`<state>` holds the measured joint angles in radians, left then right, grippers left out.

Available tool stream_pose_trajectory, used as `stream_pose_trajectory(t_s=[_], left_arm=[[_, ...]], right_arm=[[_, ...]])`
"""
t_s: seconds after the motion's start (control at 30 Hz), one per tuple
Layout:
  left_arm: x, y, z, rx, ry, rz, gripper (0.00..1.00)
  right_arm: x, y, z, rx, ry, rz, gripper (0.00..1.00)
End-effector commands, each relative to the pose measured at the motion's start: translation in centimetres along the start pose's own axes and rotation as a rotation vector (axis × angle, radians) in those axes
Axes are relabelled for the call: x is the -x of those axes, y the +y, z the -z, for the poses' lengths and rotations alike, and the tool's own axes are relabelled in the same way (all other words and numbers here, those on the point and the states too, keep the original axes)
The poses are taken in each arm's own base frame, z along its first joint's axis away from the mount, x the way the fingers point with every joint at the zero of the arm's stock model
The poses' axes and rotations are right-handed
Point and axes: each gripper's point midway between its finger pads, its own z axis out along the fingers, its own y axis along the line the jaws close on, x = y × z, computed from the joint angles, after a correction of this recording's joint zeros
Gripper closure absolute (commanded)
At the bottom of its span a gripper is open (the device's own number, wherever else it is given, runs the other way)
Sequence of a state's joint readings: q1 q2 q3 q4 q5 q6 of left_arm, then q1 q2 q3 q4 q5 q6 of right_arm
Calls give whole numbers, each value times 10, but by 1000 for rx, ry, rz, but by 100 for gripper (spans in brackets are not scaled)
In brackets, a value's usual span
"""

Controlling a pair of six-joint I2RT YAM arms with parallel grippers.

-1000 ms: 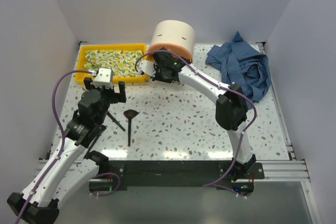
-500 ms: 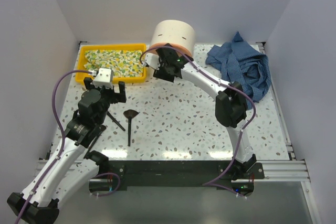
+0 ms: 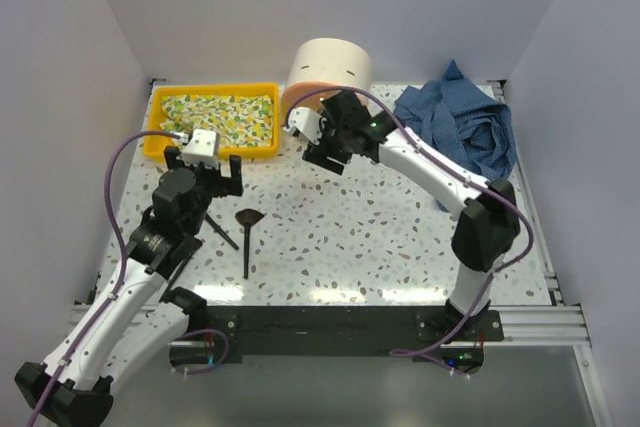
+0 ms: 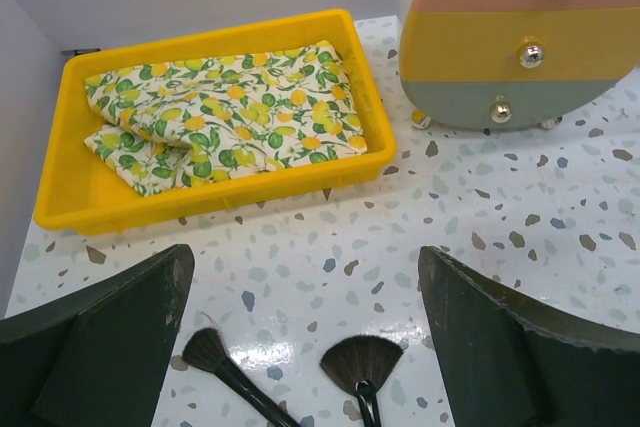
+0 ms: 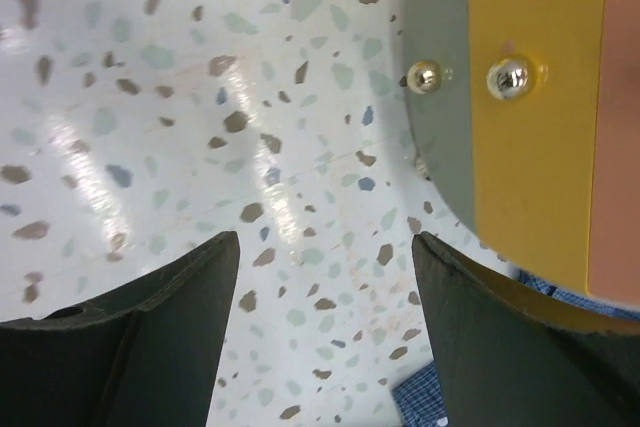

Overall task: Organize the makeup
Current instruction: Close the drawer in the storage box.

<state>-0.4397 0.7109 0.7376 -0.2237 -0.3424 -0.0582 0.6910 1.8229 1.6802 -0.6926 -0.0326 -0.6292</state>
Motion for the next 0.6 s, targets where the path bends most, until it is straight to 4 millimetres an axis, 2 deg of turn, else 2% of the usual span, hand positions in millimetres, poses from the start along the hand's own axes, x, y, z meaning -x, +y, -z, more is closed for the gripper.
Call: stream_pose_trajectory(t_s=[0.0,0.07,0.1,0.2,0.3,0.33,0.37,0.43,0.47,0.53,0.57], left_arm=[[4,-9,-8,-41,-19,-8,0],[3,-16,-10,-76,-7,-12,0],[-2,-20,-13,-91,9,-15,0],[-5,-34,-17,-162,27,-7,0],[-6,-47,-21,-216,36,26,0],[-2,-53,-21,-242,34,46,0],[-1,-56,-22,-254,38,56,0],[1,-67,-25,-297,54,79,0],[-1,-71,-29,-310,67,89,0],[4,-78,-31,-334,67,134,0],[3,-84,-31,-361,73,151,0]], right_arm=[[5,24,47,101,-137,-60,25],[4,30,60,142,-187,-88,25],[2,34,73,177,-239,-121,25],[0,31,100,219,-360,-205,25],[-10,29,111,225,-414,-272,25],[-9,29,119,218,-442,-282,25],[-20,33,115,226,-435,-307,25],[-16,33,126,231,-519,-317,25],[-30,35,119,235,-515,-363,25],[-27,31,127,232,-586,-374,25],[-34,30,125,227,-585,-396,25]])
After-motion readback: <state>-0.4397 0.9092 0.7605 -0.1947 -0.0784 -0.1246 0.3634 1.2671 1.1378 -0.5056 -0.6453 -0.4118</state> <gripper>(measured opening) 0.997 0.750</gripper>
